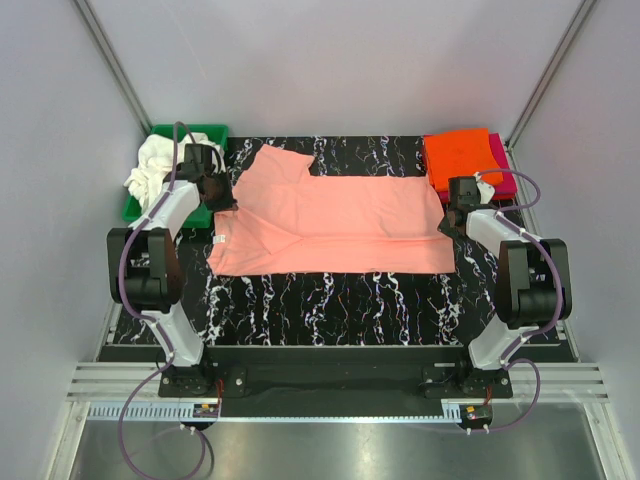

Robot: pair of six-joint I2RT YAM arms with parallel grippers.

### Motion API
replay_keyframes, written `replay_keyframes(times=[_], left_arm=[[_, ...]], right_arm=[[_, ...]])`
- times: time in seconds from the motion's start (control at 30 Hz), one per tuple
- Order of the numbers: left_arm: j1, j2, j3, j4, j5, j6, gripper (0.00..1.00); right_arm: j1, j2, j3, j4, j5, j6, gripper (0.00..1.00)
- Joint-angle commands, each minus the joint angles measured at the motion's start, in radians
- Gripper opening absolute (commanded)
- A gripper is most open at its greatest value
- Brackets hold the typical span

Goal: Fold and stack the t-shirts
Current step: Fold the tshirt

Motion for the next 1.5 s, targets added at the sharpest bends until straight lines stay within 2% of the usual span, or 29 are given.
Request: replay_keyframes(times=[0.0, 0.63, 0.83, 0.93, 1.3, 1.47], left_arm=[[0.009, 0.006, 0.050, 0.027, -0.003, 0.014, 0.00], [0.011, 0.058, 0.095, 0.035, 0.023, -0.002, 0.00], [0.011, 0.067, 0.107, 0.035, 0.055, -0.003, 0.00], [0.011, 0.093, 0.132, 0.043, 0.084, 0.000, 0.00], [-0.004, 0.216, 0.247, 0.083, 0.210, 0.031, 0.00], [-0.008, 0.253, 0.270, 0.083, 0.233, 0.028, 0.00]], right_arm=[[-0.010, 0.001, 0.037, 0.029, 0.012, -0.006, 0.00], [-0.024, 0.018, 0.054, 0.055, -0.057, -0.018, 0.00], [-0.024, -0.022, 0.057, 0.034, -0.120, 0.003, 0.27], [-0.024, -0.075, 0.035, 0.006, -0.139, 0.041, 0.30], [-0.024, -0.099, -0.060, 0.030, -0.274, 0.088, 0.23], [-0.024, -0.097, -0.089, 0.033, -0.264, 0.100, 0.22]])
